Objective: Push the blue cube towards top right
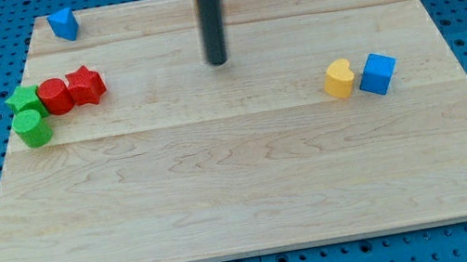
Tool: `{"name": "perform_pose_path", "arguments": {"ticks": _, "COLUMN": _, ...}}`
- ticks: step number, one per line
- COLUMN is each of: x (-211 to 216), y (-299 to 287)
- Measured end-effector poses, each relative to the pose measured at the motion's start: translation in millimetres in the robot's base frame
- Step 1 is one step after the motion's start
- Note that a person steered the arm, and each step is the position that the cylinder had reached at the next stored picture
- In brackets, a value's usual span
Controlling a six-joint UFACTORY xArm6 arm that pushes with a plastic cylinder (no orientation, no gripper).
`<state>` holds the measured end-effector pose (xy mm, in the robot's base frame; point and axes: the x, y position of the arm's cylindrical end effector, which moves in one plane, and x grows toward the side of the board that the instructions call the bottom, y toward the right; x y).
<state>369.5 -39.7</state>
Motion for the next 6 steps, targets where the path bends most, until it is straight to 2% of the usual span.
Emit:
{"name": "perform_pose_path", "arguments": {"ticks": 1, "x": 95.7, "y": 39.5}}
{"name": "perform_pose_path", "arguments": {"ticks": 2, "x": 127.5, "y": 157.9}}
{"name": "perform_pose_path", "arguments": {"ticks": 4, "x": 71.9, "y": 228.5}}
{"name": "perform_pose_path", "arguments": {"ticks": 5, "x": 57.4, "y": 230.1}}
{"name": "perform_pose_path", "arguments": {"ticks": 6, "x": 10.6, "y": 228.5}}
